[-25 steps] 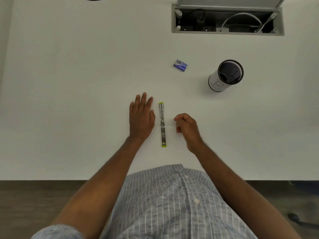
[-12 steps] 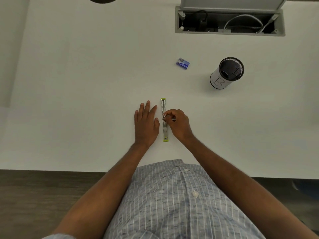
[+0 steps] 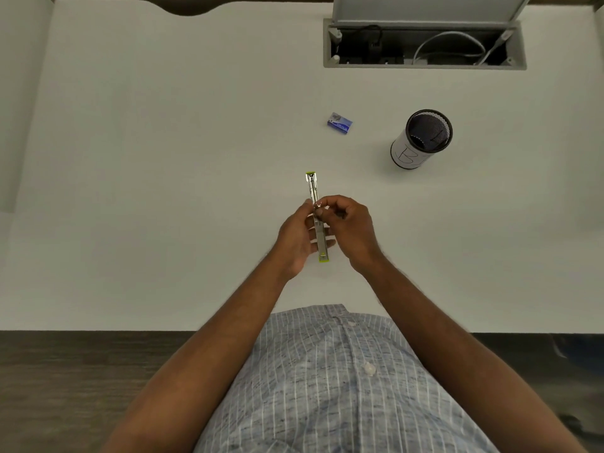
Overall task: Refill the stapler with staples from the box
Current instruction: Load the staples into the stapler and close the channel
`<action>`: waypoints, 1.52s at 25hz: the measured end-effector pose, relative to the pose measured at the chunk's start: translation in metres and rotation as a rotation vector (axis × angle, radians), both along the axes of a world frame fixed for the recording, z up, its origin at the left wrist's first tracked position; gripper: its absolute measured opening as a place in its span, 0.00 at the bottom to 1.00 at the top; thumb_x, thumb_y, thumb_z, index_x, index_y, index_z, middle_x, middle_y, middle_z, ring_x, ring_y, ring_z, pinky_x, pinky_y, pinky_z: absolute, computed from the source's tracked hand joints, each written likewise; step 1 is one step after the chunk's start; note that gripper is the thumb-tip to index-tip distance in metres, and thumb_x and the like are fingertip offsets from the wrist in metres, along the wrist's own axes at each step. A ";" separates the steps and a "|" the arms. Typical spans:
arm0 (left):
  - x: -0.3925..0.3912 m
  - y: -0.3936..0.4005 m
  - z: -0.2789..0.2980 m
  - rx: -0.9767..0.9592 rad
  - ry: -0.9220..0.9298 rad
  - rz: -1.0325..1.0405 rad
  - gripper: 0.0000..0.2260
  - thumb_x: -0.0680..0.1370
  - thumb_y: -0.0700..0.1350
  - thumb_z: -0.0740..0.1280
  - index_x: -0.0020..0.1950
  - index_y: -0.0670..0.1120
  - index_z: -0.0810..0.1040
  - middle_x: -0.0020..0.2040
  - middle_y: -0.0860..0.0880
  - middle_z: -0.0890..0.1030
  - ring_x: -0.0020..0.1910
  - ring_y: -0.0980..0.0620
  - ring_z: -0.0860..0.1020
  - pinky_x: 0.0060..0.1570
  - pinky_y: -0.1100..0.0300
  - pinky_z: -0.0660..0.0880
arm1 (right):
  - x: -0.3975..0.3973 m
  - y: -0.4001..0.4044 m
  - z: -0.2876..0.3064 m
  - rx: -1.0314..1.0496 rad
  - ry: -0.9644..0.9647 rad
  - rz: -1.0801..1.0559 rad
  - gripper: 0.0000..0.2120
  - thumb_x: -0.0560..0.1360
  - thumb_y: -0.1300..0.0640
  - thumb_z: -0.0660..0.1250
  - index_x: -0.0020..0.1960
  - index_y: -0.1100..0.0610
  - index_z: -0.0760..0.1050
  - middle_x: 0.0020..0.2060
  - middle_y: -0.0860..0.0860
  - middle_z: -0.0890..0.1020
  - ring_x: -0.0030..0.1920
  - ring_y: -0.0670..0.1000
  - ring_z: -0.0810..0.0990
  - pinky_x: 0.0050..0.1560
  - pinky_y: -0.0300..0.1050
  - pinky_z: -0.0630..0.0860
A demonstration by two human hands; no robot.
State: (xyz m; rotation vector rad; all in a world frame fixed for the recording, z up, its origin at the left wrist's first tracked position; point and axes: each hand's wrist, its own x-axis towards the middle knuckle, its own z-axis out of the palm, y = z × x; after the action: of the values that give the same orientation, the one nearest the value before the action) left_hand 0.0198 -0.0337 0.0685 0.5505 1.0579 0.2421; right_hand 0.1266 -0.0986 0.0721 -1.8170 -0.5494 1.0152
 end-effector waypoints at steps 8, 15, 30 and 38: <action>0.007 -0.002 0.018 -0.009 0.024 0.009 0.16 0.86 0.52 0.56 0.50 0.44 0.77 0.35 0.49 0.75 0.28 0.52 0.70 0.28 0.60 0.66 | 0.015 -0.018 0.026 0.061 0.179 -0.017 0.11 0.75 0.65 0.72 0.53 0.52 0.83 0.40 0.45 0.82 0.43 0.43 0.81 0.45 0.37 0.78; 0.009 -0.007 0.026 -0.008 -0.060 -0.016 0.18 0.86 0.53 0.54 0.51 0.44 0.77 0.37 0.48 0.75 0.30 0.51 0.68 0.31 0.59 0.64 | 0.029 -0.023 0.037 0.190 0.480 -0.224 0.10 0.79 0.71 0.66 0.57 0.62 0.77 0.51 0.56 0.85 0.54 0.54 0.86 0.57 0.44 0.81; 0.009 -0.012 0.027 0.075 -0.040 -0.055 0.16 0.85 0.53 0.56 0.51 0.44 0.78 0.36 0.48 0.77 0.29 0.51 0.71 0.33 0.57 0.67 | 0.028 -0.019 0.047 0.133 0.332 -0.138 0.11 0.85 0.61 0.62 0.61 0.54 0.81 0.56 0.52 0.87 0.52 0.46 0.84 0.55 0.41 0.78; 0.011 -0.013 0.025 0.057 -0.038 -0.039 0.16 0.85 0.53 0.56 0.48 0.46 0.79 0.35 0.48 0.78 0.29 0.51 0.72 0.32 0.58 0.68 | 0.033 -0.018 0.054 0.244 0.807 -0.249 0.14 0.81 0.72 0.60 0.64 0.65 0.75 0.60 0.62 0.84 0.61 0.59 0.84 0.56 0.44 0.82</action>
State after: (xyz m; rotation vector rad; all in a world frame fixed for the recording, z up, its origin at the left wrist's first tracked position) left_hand 0.0309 -0.0467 0.0937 0.6150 1.0044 0.2477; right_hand 0.1597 -0.1166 0.1258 -1.0910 0.0516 1.3195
